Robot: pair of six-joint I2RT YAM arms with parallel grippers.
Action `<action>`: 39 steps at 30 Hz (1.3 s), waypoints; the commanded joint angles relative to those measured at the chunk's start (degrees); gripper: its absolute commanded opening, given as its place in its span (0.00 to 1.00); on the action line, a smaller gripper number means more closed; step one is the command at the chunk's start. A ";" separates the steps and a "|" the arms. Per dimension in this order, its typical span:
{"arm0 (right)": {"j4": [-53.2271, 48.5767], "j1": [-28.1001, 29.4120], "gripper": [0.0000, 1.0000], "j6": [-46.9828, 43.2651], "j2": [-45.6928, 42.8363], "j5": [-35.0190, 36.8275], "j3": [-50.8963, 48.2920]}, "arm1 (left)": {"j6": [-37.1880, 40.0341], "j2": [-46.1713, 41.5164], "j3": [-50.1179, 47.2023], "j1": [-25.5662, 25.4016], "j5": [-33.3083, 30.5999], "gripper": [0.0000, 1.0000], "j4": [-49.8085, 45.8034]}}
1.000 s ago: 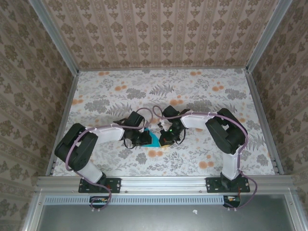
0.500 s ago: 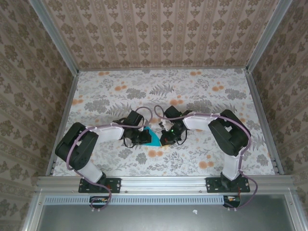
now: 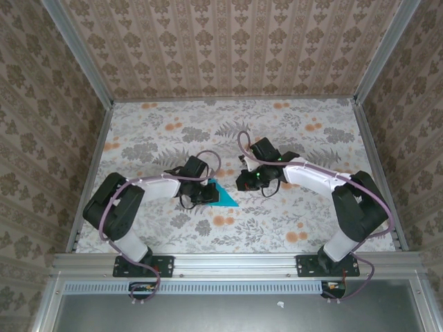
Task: Fold a paper plane with a square sheet of paper (fold left side to right side)
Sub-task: Third fold the triangle at the center of the table.
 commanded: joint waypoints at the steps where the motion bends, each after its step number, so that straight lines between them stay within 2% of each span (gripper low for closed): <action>1: 2.95 0.84 0.06 4.28 1.84 -2.18 -2.17 | 2.22 4.09 1.56 0.03 -4.02 0.09 -2.24; 8: 4.11 1.02 0.03 7.82 8.20 -4.38 -1.09 | 3.05 7.05 4.94 -1.32 -3.91 0.09 -2.59; 15: 3.72 1.02 0.01 9.67 12.96 -3.10 2.38 | 3.47 7.29 5.96 -1.89 -4.34 0.09 -3.83; 21: 4.54 0.93 0.01 10.15 12.84 -2.47 2.66 | 3.64 6.99 6.13 -1.92 -4.45 0.09 -4.27; 32: -6.10 0.93 0.00 7.48 15.52 1.40 4.48 | 4.06 5.53 9.02 -2.11 -3.08 0.11 -4.52; 39: -7.86 0.93 0.00 7.82 17.66 3.58 4.26 | 4.99 3.60 12.54 -4.22 -1.72 0.12 -6.07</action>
